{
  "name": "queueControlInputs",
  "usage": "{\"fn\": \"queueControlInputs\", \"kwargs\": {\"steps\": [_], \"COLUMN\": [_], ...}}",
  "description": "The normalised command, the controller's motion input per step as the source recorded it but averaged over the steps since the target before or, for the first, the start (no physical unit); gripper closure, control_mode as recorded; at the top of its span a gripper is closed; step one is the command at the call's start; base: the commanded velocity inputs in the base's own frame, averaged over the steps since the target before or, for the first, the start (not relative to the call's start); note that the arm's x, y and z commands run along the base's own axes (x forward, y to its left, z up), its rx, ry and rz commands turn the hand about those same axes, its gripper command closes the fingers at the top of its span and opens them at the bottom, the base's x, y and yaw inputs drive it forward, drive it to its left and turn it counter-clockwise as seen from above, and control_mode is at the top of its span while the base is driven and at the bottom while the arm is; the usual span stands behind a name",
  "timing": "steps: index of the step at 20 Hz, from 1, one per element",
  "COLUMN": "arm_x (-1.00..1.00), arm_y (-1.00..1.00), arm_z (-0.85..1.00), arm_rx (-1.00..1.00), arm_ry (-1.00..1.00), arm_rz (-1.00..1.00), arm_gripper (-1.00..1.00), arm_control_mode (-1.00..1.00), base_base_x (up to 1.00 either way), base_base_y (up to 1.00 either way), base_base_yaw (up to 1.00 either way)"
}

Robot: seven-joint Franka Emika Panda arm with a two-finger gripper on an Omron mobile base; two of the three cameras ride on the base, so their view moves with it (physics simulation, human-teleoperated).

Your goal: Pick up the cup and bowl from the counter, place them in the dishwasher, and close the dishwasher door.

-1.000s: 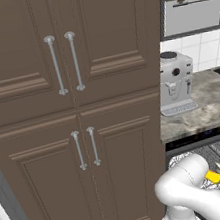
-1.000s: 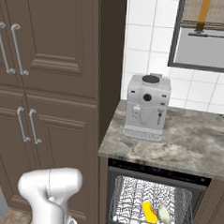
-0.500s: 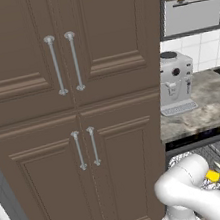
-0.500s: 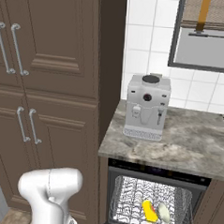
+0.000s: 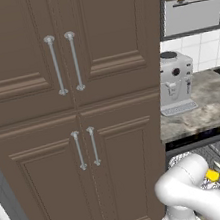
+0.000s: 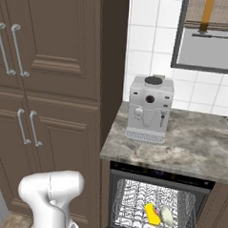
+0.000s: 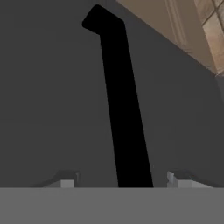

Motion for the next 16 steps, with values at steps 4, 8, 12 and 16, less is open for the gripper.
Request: {"fn": "queueControlInputs", "kwargs": {"steps": [4,8,12,16], "arm_x": [0.77,0.79,0.73,0.71], "arm_y": [-0.06,-0.04,-0.06,-0.04], "arm_z": [-0.32,-0.35,-0.37,-0.39], "arm_rx": [0.00,0.00,0.00,0.00], "arm_ry": [-0.22,-0.23,-0.23,-0.24], "arm_rz": [0.00,0.00,0.00,0.00], "arm_gripper": [-1.00,-1.00,-1.00,-1.00], "arm_control_mode": [-1.00,-1.00,-1.00,-1.00], "base_base_x": [0.00,0.00,0.00,0.00], "base_base_y": [0.00,0.00,0.00,0.00], "base_base_yaw": [0.00,0.00,0.00,0.00]}}
